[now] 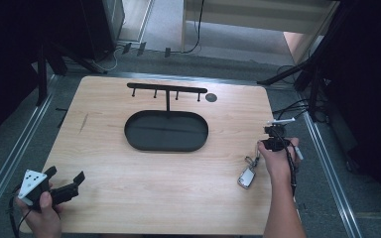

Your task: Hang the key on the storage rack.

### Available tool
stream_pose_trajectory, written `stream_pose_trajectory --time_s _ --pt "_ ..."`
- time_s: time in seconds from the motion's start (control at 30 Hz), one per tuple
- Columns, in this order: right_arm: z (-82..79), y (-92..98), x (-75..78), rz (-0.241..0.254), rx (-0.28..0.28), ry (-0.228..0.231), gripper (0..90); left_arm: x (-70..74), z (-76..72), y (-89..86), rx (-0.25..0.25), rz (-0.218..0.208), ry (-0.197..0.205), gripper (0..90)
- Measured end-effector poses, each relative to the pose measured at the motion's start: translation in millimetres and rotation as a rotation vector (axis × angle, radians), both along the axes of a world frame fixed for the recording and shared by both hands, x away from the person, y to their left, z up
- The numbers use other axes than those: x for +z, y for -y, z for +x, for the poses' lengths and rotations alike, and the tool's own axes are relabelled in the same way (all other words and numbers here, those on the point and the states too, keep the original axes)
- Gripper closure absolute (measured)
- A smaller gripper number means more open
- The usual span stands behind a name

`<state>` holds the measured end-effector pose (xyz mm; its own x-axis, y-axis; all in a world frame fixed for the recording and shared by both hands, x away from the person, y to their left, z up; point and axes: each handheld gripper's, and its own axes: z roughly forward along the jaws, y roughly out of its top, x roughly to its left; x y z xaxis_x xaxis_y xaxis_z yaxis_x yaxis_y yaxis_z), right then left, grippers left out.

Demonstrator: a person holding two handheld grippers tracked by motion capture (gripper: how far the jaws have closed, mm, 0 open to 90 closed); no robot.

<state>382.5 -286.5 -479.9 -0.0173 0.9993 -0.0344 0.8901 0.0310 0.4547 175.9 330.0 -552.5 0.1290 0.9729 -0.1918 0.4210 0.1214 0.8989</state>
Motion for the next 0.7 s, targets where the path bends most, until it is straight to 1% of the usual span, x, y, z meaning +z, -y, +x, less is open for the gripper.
stream_pose_trajectory --time_s 0.03,0.07,0.13,0.17,0.2,0.23,0.3,0.33,0.37,0.4,0.43,0.47,0.5,0.53,0.6,0.63,0.67,0.7 --pt "3.3 0.3 -0.8 0.008 -0.013 -0.017 71.9 0.0 0.0 0.0 0.000 -0.003 0.001 0.0" --pt "9.0 1.3 -4.6 0.031 -0.039 -0.050 71.7 0.0 0.1 -0.1 -0.004 -0.001 -0.001 0.0" --pt "10.4 1.5 -6.7 0.029 -0.042 -0.058 71.7 0.0 0.3 0.1 -0.008 0.000 -0.003 0.0" --pt "12.6 0.9 -11.7 0.003 -0.047 -0.074 71.7 0.0 0.4 0.2 -0.010 -0.001 -0.004 0.0" --pt "12.6 0.9 -11.7 0.003 -0.047 -0.074 71.7 0.0 0.6 0.3 -0.008 0.001 -0.004 0.0" --pt "14.4 -0.3 -16.4 -0.010 -0.061 -0.083 73.5 0.1 0.7 0.8 0.006 0.008 -0.011 7.4" --pt "15.2 -2.2 -18.5 -0.022 -0.068 -0.081 76.9 0.2 1.1 1.5 0.009 0.013 -0.012 16.2" --pt "15.2 -2.2 -18.5 -0.022 -0.068 -0.081 76.9 0.2 1.1 1.5 0.009 0.013 -0.012 14.8" --pt "15.9 -5.1 -20.6 -0.028 -0.059 -0.090 82.8 0.1 0.9 1.4 0.009 0.010 -0.009 14.1" --pt "15.8 -6.2 -21.5 -0.041 -0.052 -0.091 84.8 0.1 0.9 1.2 0.012 0.009 -0.011 14.1" --pt "15.8 -6.2 -21.5 -0.041 -0.052 -0.091 84.8 0.1 0.9 1.2 0.012 0.009 -0.011 14.0" --pt "15.4 -7.3 -21.8 -0.042 -0.053 -0.086 88.4 0.1 0.8 0.9 0.013 0.010 -0.011 14.0" --pt "13.3 -7.7 -20.4 -0.057 -0.058 -0.051 90.0 0.2 0.6 1.3 0.015 0.012 -0.009 13.9" --pt "12.1 -7.6 -19.6 -0.070 -0.061 -0.033 90.0 0.2 0.6 1.3 0.015 0.012 -0.009 13.8" --pt "7.2 -7.0 -16.5 -0.079 -0.066 0.043 90.0 0.3 0.5 2.1 0.017 0.019 -0.008 13.6" --pt "5.0 -6.7 -15.4 -0.076 -0.070 0.072 90.0 0.3 0.4 2.2 0.018 0.020 -0.007 13.5" --pt "2.9 -6.4 -14.9 -0.089 -0.069 0.097 90.0 0.3 0.4 2.1 0.019 0.020 -0.008 13.4" --pt "2.9 -6.4 -14.9 -0.089 -0.069 0.097 90.0 0.3 0.4 2.1 0.019 0.020 -0.008 13.1"
